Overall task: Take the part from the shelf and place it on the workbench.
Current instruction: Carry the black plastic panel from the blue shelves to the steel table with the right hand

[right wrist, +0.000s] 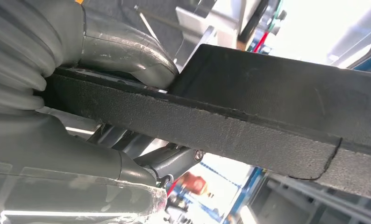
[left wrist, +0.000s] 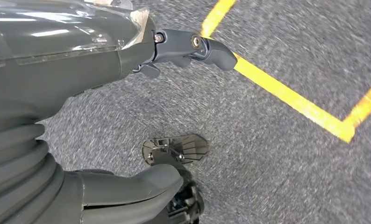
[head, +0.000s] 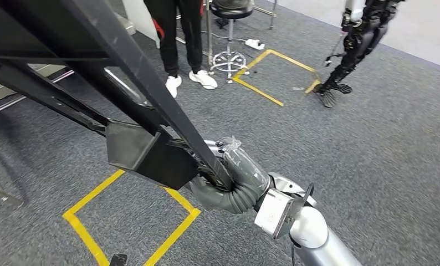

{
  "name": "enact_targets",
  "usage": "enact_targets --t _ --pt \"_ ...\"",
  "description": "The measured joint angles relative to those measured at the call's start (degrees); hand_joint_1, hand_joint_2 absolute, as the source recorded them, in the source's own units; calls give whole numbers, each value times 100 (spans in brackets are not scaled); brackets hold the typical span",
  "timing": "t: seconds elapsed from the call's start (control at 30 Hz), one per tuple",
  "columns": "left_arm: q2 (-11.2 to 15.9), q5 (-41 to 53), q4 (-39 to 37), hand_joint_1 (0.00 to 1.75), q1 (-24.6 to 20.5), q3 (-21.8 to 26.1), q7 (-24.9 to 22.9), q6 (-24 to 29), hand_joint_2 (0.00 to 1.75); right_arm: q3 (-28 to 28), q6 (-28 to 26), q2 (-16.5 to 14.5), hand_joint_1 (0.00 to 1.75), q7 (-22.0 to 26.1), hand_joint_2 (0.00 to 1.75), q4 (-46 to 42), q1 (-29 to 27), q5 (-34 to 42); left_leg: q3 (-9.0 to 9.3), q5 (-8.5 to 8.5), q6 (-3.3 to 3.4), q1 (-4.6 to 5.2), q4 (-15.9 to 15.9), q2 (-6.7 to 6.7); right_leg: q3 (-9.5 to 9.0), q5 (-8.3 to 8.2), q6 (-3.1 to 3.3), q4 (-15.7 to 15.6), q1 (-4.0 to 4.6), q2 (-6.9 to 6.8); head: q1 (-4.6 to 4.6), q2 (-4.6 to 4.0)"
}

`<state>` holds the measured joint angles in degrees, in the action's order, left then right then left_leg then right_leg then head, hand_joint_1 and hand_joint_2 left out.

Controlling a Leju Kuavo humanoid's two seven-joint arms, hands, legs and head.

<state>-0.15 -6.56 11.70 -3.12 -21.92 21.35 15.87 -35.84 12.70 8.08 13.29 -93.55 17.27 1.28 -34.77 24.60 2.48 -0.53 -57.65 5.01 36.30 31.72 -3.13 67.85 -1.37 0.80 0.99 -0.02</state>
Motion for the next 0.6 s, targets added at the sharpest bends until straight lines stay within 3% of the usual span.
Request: enact_targets --t 0.03,0.07,0.13,0.2,0.27,0.33,0.4,0.43,0.47,0.53,0.6 --pt "3 0 0 0 -2 1 -2 0 175 -1 1 -1 175 0 175 3 5 5 -11 13 -37 -4 -31 85 -171 -162 -50 -395 -26 116 3 0" --pt "7 1 1 0 -4 1 -4 1 175 -2 2 -4 175 0 175 5 9 9 -33 24 -77 -4 -60 161 -302 -275 -57 -688 -47 205 4 0" --pt "16 3 0 0 5 1 -13 1 175 -2 3 -17 175 -2 175 10 7 15 -87 13 -161 -1 -74 269 -372 -328 27 -852 -38 267 2 0" --pt "30 5 -3 0 30 0 -23 2 175 -1 4 -50 175 -4 175 10 4 19 -121 -5 -223 -12 -62 299 -382 -358 117 -865 -43 150 -2 0" --pt "38 7 -3 0 33 -1 -31 2 175 2 4 -97 175 -4 175 7 -2 23 -233 136 -267 6 -282 13 -400 -364 197 -881 -63 23 -33 0" --pt "32 19 -1 0 12 -2 -40 2 175 11 4 -121 175 -10 175 3 -24 23 -566 485 -301 13 -953 -362 -414 -340 266 -884 -33 -129 -67 0" --pt "27 35 -1 0 8 -5 -58 2 175 23 4 -126 175 -27 175 2 -63 14 -912 720 -314 -4 -1615 -474 -422 -317 299 -883 4 -294 -69 0" --pt "25 40 -1 0 13 -6 -67 2 175 29 4 -131 175 -37 175 2 -82 7 -953 685 -309 -7 -1684 -486 -430 -307 310 -882 16 -371 -69 0" --pt "25 43 -1 0 17 -7 -73 2 175 37 4 -138 175 -44 175 1 -95 0 -874 551 -295 -7 -1528 -505 -443 -296 319 -882 23 -442 -69 0" --pt "27 47 1 0 10 -7 -78 2 175 60 4 -156 175 -55 175 -5 -104 -8 -454 199 -235 25 -766 -707 -487 -262 314 -883 43 -568 -69 0" --pt "28 49 3 0 -14 -7 -83 2 175 88 4 -166 175 -62 175 -15 -109 -13 -157 52 -168 86 -223 -901 -520 -220 268 -884 92 -678 -65 0"
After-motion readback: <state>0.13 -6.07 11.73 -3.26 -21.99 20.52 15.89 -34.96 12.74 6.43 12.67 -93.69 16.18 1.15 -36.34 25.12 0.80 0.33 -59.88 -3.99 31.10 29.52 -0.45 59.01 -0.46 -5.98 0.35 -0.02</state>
